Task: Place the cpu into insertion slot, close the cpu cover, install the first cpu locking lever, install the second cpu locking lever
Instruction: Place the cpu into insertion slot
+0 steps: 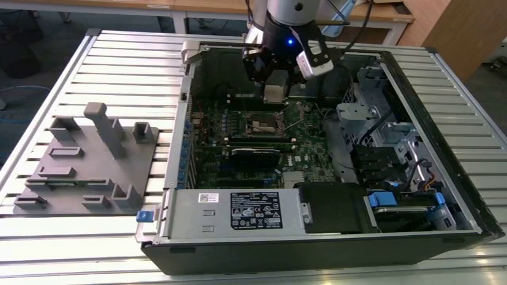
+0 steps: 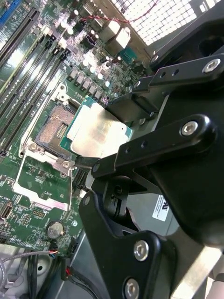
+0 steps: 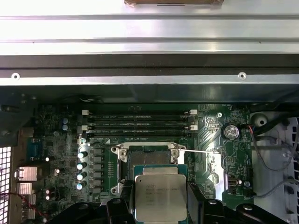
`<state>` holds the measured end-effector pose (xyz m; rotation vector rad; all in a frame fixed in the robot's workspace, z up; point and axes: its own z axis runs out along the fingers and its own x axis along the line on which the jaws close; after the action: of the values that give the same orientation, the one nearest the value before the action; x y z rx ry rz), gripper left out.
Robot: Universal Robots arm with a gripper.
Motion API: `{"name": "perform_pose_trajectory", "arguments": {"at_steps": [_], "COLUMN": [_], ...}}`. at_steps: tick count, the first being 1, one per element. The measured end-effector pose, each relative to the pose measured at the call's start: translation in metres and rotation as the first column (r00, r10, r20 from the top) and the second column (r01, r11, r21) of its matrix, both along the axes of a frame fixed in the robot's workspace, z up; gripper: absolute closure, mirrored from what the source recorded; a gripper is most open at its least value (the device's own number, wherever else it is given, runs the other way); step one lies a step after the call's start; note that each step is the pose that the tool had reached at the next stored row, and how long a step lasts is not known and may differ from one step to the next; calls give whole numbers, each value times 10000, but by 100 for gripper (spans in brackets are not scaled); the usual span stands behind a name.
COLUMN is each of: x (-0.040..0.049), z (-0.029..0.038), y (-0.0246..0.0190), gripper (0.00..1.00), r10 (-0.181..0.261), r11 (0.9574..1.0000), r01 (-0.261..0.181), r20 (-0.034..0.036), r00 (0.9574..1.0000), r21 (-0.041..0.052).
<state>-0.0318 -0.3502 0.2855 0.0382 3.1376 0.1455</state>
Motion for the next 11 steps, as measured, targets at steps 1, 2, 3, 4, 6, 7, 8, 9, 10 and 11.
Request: {"name": "perform_pose_trajectory", "arguments": {"at_steps": [1,2,3,4,6,7,8,9,10,11], "x": [0,0,0,0,0,0,0,0,0,0], "z": [-3,-5,-6,-6,-9,-11,-14,-17,-19,-20], "y": [0,0,0,-1,0,0,0,0,0,-1], "gripper": [46,46,46,46,46,46,46,46,46,46], "r10": [0,0,0,0,0,0,0,0,0,0], "r11": [10000,10000,10000,10000,10000,10000,10000,10000,10000,10000], "r01": [0,0,0,0,0,0,0,0,0,0], "r20": [-1,-2,-2,-3,-2,-1,0,-1,-2,-2], "r00": [10000,10000,10000,10000,10000,10000,10000,10000,10000,10000], "r21": [-4,-7,-9,-10,-7,-5,-5,-6,-7,-9]}}
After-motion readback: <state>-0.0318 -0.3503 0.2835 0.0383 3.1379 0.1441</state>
